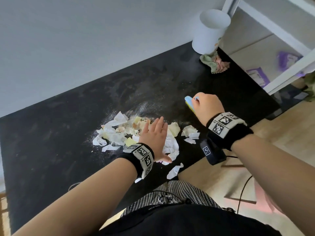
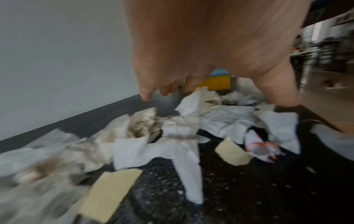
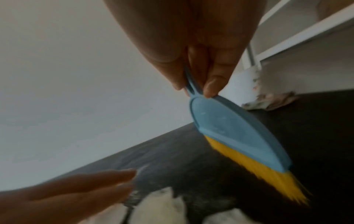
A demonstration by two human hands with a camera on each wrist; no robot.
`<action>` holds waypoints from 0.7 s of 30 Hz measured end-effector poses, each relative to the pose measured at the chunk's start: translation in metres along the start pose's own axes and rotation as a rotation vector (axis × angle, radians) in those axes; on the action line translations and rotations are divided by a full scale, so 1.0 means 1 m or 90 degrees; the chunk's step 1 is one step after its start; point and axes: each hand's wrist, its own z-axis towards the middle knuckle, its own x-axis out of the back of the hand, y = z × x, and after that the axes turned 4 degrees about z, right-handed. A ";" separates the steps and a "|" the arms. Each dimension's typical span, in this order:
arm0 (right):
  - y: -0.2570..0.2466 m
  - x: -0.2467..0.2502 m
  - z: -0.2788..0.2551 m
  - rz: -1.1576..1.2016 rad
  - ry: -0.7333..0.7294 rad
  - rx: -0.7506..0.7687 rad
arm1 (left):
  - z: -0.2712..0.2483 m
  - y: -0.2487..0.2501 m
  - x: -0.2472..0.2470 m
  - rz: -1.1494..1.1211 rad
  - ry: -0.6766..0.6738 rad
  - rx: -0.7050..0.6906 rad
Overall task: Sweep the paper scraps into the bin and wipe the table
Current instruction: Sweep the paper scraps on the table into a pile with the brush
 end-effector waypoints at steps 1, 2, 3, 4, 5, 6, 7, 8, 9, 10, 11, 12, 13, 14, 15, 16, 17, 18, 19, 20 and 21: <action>0.006 0.001 -0.005 -0.034 0.002 -0.039 | 0.000 0.004 -0.002 0.016 0.000 -0.022; 0.010 -0.001 -0.011 -0.055 -0.005 -0.076 | 0.000 0.008 -0.004 0.028 -0.004 -0.037; 0.011 -0.005 -0.018 -0.064 -0.019 -0.101 | -0.001 0.010 -0.006 0.034 -0.011 -0.046; 0.010 -0.009 -0.026 -0.059 -0.031 -0.108 | -0.002 0.011 -0.007 0.036 -0.017 -0.049; 0.006 -0.016 -0.034 -0.044 -0.042 -0.101 | -0.003 0.011 -0.009 0.037 -0.018 -0.049; 0.000 -0.022 -0.040 -0.022 -0.047 -0.085 | -0.004 0.009 -0.010 0.037 -0.018 -0.046; -0.008 -0.027 -0.045 0.006 -0.050 -0.075 | -0.006 0.006 -0.011 0.035 -0.017 -0.046; -0.018 -0.031 -0.049 0.032 -0.052 -0.069 | -0.009 0.003 -0.012 0.033 -0.015 -0.047; -0.027 -0.032 -0.052 0.056 -0.053 -0.064 | -0.011 0.000 -0.012 0.032 -0.012 -0.045; -0.035 -0.033 -0.053 0.085 -0.050 -0.060 | -0.014 -0.002 -0.013 0.033 -0.009 -0.043; -0.040 -0.030 -0.053 0.120 -0.039 -0.059 | -0.016 -0.005 -0.014 0.035 -0.006 -0.040; -0.043 -0.027 -0.052 0.145 -0.023 -0.064 | -0.018 -0.006 -0.015 0.034 -0.005 -0.038; -0.043 -0.022 -0.052 0.149 -0.005 -0.074 | -0.019 -0.008 -0.016 0.032 -0.005 -0.039; -0.042 -0.017 -0.053 0.132 0.008 -0.089 | -0.021 -0.010 -0.017 0.028 -0.005 -0.040; -0.040 -0.013 -0.055 0.099 0.015 -0.109 | -0.022 -0.011 -0.019 0.023 -0.005 -0.040; -0.038 -0.010 -0.057 0.056 0.015 -0.132 | -0.023 -0.012 -0.020 0.020 -0.005 -0.041; -0.036 -0.009 -0.061 0.013 0.009 -0.155 | -0.023 -0.013 -0.021 0.017 -0.004 -0.042; -0.034 -0.011 -0.065 -0.018 -0.002 -0.176 | -0.024 -0.013 -0.021 0.016 -0.002 -0.044; -0.034 -0.014 -0.069 -0.030 -0.011 -0.187 | -0.024 -0.014 -0.021 0.015 0.000 -0.047; -0.036 -0.019 -0.074 -0.022 -0.021 -0.187 | -0.025 -0.014 -0.021 0.014 0.003 -0.049; -0.040 -0.024 -0.079 -0.001 -0.028 -0.176 | -0.026 -0.014 -0.021 0.014 0.006 -0.051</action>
